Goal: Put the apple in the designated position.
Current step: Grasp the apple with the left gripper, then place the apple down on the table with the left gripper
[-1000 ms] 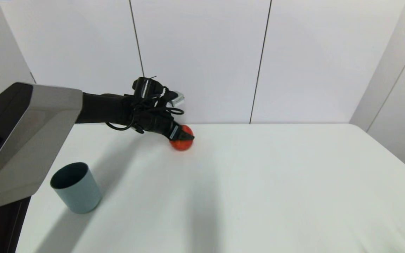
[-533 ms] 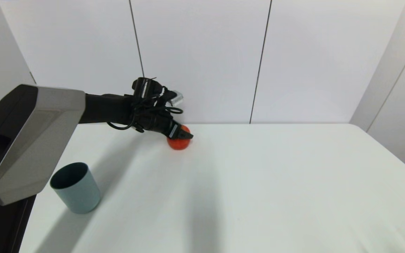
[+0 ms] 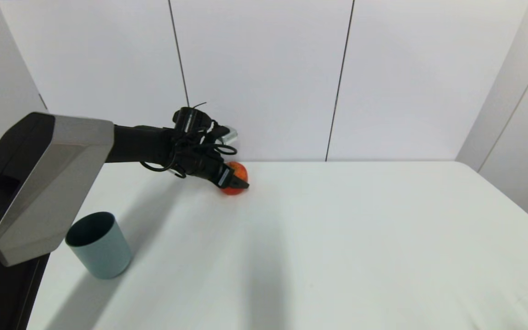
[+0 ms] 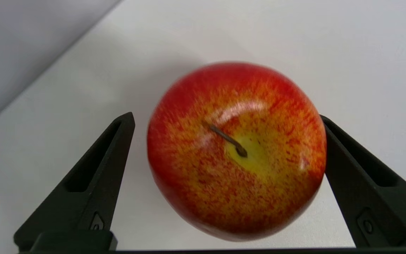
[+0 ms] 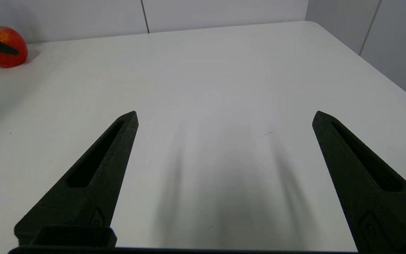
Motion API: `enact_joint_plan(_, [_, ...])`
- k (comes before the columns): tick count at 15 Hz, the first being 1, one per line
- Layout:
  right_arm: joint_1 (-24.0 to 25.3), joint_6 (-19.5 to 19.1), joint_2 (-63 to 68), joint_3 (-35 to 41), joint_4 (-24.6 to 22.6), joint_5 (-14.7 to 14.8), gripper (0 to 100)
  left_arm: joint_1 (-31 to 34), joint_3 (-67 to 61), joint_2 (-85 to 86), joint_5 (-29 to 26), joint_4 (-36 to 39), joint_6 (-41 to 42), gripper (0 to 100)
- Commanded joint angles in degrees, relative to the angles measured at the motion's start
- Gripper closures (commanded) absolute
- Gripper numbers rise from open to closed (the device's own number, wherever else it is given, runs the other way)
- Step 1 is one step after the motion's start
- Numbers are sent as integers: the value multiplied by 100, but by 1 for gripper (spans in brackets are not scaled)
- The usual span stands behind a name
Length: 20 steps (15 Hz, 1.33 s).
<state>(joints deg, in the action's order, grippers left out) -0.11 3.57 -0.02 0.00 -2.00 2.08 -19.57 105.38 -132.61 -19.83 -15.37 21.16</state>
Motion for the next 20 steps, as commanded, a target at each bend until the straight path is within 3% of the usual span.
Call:
enact_joint_plan(1, [2,3,2,70,-2,2,0,5,1,42,-20,-177,19,100])
enact_joint_plan(11, [2,3,2,70,-2,2,0,269,203,578,-29,61,28,100])
enact_joint_plan(17, [2,3,2,70,-2,2,0,1535,-342,1633,-108,-229,1127,100])
enact_joint_plan(20, [-7,3,2,70,-2,2,0,2159,-1379,2195,-513,-265,1250,100])
